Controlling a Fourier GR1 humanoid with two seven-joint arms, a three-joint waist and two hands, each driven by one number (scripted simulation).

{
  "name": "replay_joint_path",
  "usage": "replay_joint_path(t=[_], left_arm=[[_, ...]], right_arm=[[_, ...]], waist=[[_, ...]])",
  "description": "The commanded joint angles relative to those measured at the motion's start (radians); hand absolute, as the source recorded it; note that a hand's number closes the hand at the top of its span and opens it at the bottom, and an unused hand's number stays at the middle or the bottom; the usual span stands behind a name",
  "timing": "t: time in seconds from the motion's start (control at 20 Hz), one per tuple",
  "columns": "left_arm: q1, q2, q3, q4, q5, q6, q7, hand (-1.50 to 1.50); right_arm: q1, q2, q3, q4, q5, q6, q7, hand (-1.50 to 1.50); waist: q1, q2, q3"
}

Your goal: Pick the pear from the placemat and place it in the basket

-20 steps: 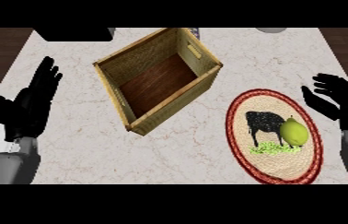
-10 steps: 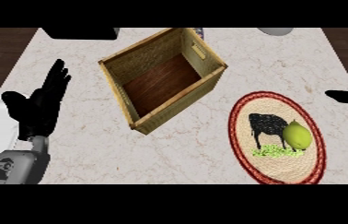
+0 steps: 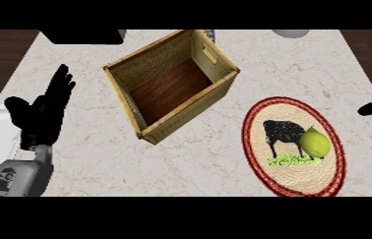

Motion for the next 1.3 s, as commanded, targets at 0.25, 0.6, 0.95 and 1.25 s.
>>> replay_joint_path(t=[0.25, 0.6, 0.95, 1.25], left_arm=[[0.031, -0.030, -0.005, -0.045, -0.041, 0.022, 0.016, 0.00], [-0.010, -0.066, 0.008, -0.009, -0.068, 0.026, 0.024, 0.00], [-0.029, -0.018, 0.079, -0.033, -0.036, -0.046, 0.073, 0.00], [-0.032, -0.100, 0.042, 0.013, -0.109, -0.018, 0.025, 0.00]], right_arm=[[0.020, -0.018, -0.049, -0.173, -0.165, 0.101, 0.266, -1.50], [0.182, 0.030, -0.076, -0.349, -0.094, -0.081, 0.231, -1.50], [0.278, 0.145, -0.085, -0.393, 0.000, -0.144, 0.172, -1.50], [0.346, 0.240, -0.081, -0.429, 0.142, -0.212, 0.095, -1.50]], waist=[[-0.008, 0.000, 0.004], [-0.017, 0.001, 0.004], [-0.009, 0.003, 0.005], [-0.008, 0.005, 0.005]])
